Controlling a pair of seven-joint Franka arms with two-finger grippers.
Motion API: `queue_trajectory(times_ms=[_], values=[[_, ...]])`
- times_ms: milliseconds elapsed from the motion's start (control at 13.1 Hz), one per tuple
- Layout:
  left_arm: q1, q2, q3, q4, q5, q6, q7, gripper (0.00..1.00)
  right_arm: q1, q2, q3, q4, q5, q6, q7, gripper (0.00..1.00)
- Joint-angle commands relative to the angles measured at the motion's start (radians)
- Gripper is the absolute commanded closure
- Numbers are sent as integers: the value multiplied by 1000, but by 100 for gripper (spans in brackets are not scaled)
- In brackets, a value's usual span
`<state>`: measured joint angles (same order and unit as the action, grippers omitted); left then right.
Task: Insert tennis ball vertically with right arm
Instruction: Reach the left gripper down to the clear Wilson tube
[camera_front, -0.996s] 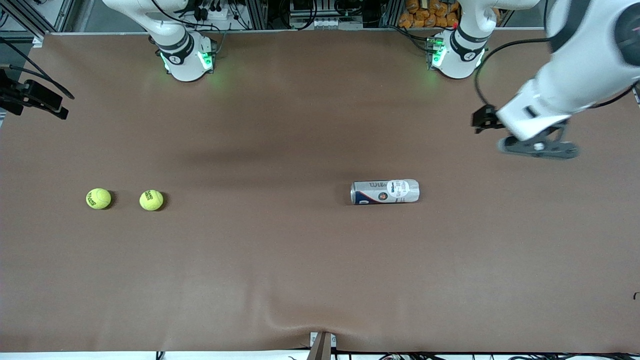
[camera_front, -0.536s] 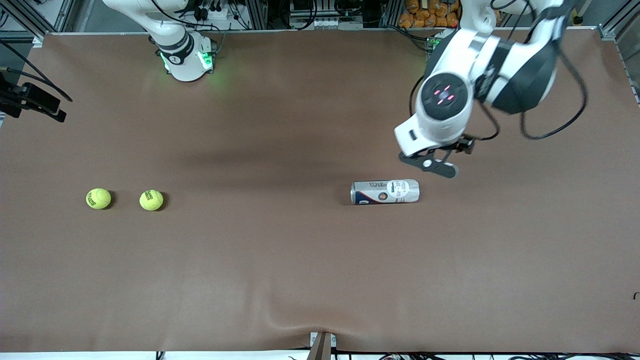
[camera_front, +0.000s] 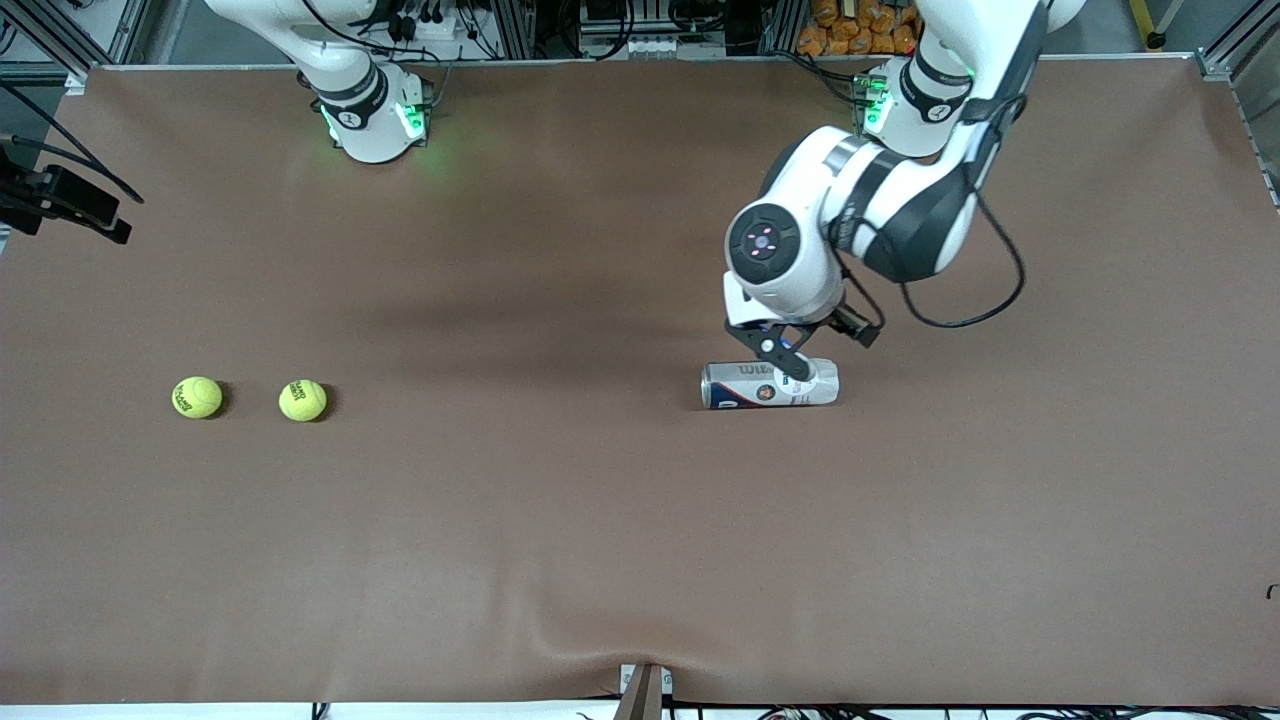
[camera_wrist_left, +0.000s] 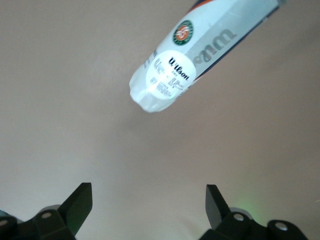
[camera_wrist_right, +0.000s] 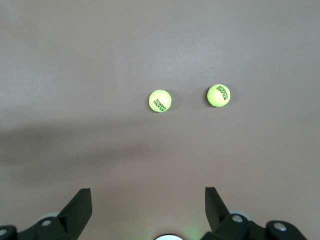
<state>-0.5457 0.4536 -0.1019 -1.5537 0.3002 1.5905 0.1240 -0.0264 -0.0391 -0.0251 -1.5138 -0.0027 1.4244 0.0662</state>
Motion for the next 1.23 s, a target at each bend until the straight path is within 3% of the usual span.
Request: queue_trajectory(times_ms=[0,689,1149], values=[[-13,42,1,23,66,9,138,0,-26,4,16,14,9,-19,-5,0],[-28,128,1,11,151,86,463,0,-27,5,16,14,12,-21,-6,0],[-42,185,1,14,197,106,523,0,-27,5,16,15,13,-22,-11,0]])
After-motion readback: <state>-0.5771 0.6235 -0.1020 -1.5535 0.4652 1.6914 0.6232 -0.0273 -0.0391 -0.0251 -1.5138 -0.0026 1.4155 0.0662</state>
